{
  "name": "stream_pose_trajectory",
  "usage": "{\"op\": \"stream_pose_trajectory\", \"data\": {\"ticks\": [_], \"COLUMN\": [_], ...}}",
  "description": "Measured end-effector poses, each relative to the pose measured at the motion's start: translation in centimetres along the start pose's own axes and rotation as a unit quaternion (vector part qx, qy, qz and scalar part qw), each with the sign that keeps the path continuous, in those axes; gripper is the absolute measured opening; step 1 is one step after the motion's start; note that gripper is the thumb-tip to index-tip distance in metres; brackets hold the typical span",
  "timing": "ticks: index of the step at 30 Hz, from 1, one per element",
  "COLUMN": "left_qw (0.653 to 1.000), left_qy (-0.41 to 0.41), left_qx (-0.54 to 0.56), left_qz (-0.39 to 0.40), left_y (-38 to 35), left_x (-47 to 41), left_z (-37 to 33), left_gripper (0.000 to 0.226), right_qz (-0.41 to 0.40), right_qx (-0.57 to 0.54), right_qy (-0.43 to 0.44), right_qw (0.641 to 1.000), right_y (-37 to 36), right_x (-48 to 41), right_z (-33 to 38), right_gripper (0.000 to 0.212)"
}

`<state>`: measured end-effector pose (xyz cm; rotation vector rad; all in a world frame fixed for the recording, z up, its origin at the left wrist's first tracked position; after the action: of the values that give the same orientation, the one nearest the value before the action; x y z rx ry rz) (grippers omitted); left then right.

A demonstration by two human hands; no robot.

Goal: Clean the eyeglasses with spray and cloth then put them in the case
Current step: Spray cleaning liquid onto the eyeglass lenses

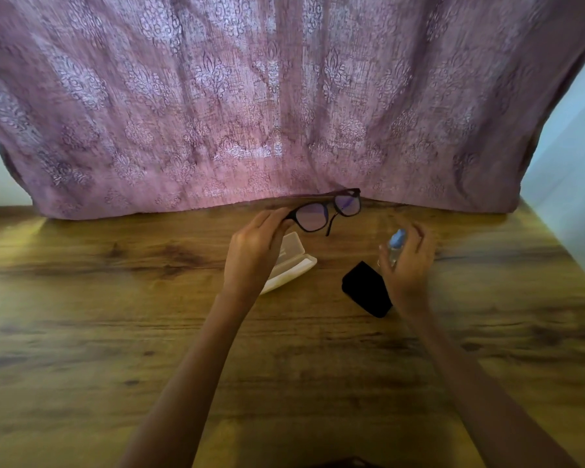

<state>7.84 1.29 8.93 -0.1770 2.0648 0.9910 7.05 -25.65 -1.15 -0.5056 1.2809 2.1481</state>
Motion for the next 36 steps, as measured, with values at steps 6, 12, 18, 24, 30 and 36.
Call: {"op": "stream_pose_trajectory", "data": {"ticks": [6, 12, 18, 24, 30, 36], "left_qw": [0.998, 0.997, 0.994, 0.991, 0.994, 0.995], "left_qy": [0.044, 0.057, 0.091, 0.108, 0.084, 0.069], "left_qx": [0.038, 0.06, 0.068, 0.08, 0.063, 0.062], "left_qz": [-0.009, -0.007, -0.01, -0.004, -0.01, -0.027], "left_y": [-0.4, -0.5, -0.6, -0.8, -0.3, 0.2], "left_x": [0.5, 1.3, 2.0, 2.4, 2.4, 2.0], "left_z": [0.0, 0.0, 0.0, -0.4, -1.2, -1.6], "left_gripper": [0.019, 0.026, 0.032, 0.029, 0.022, 0.018], "right_qz": [0.043, 0.069, 0.141, 0.202, 0.25, 0.239], "right_qx": [-0.078, -0.19, -0.429, -0.529, -0.502, -0.342], "right_qy": [-0.032, -0.136, -0.1, -0.116, -0.106, 0.004], "right_qw": [0.996, 0.97, 0.886, 0.816, 0.821, 0.909], "right_y": [-0.4, 0.6, 3.0, 5.5, 6.3, 6.8], "right_x": [0.7, -0.5, -1.2, -0.2, 0.4, -0.1], "right_z": [-0.2, 0.7, 5.2, 10.3, 12.9, 14.5], "right_gripper": [0.051, 0.05, 0.04, 0.036, 0.035, 0.052]}}
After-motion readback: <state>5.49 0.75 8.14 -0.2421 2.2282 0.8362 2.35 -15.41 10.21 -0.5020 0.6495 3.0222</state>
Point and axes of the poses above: each hand's wrist, its own x-axis away from the middle knuckle, its own y-axis out of the back of the hand, z = x × y, the point moved 3 cm from there along -x, towards the middle knuckle, and after that the axes turned 3 degrees about x, right-handed, at the moved point
